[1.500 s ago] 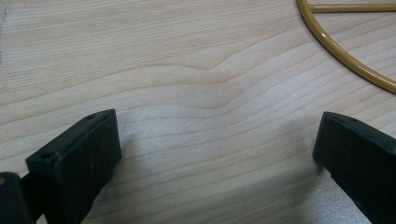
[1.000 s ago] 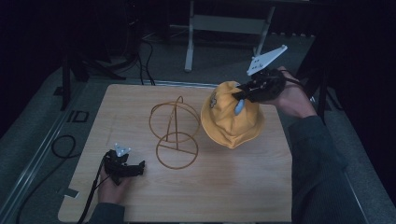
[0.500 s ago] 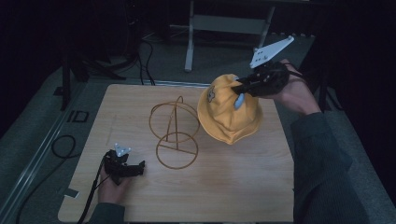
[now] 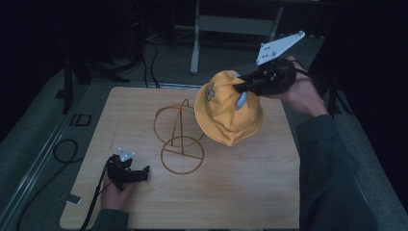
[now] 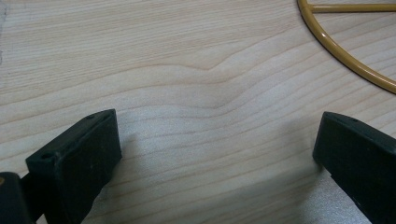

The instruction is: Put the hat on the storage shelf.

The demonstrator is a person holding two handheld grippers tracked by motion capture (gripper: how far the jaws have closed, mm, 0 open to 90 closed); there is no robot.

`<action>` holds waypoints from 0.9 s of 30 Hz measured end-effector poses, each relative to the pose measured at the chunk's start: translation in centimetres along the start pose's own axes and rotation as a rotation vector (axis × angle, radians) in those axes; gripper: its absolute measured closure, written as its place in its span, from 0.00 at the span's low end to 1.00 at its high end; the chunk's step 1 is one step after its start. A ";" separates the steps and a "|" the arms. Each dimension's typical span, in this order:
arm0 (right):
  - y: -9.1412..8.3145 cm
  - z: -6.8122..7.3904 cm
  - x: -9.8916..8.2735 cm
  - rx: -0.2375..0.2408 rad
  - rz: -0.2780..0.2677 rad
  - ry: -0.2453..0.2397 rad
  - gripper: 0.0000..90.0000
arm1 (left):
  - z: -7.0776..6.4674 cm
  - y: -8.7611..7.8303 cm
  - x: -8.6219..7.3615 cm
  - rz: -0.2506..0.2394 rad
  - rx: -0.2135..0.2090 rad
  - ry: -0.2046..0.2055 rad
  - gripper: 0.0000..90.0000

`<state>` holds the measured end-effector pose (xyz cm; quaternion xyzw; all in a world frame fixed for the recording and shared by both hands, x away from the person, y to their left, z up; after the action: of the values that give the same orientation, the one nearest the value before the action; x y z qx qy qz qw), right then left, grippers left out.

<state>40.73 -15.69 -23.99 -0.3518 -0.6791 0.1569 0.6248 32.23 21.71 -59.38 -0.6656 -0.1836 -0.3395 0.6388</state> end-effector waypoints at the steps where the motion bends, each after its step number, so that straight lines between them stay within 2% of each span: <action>1: 0.0 0.0 0.1 0.000 -0.006 -0.002 0.82 | 0.0 0.0 0.0 -0.001 0.000 -0.001 0.01; 6: 0.2 0.2 1.0 0.011 -0.045 -0.005 0.82 | 0.0 0.0 0.0 0.001 0.000 0.002 0.01; 12: 0.9 0.6 2.3 0.020 -0.068 -0.019 0.82 | 0.0 0.0 0.0 0.001 0.000 0.000 0.01; 18: 2.3 1.3 3.5 0.048 -0.092 -0.031 0.82 | 0.0 0.0 0.0 0.001 0.000 -0.001 0.01; 27: 4.9 1.9 4.6 0.077 -0.089 -0.031 0.82 | 0.0 0.0 0.0 0.002 -0.001 0.000 0.01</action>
<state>40.46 -8.71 -24.10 -0.2944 -0.6972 0.1601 0.6337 32.21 21.71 -59.38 -0.6661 -0.1826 -0.3389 0.6388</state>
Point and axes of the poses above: each handheld gripper's, and its own axes: y roughly forward along the jaws, x roughly out of its top, z roughly to its left, the point moved 4 cm from there along y, roughly forward along the jaws, and after that the axes turned 4 degrees about x, right-handed, at the moved point
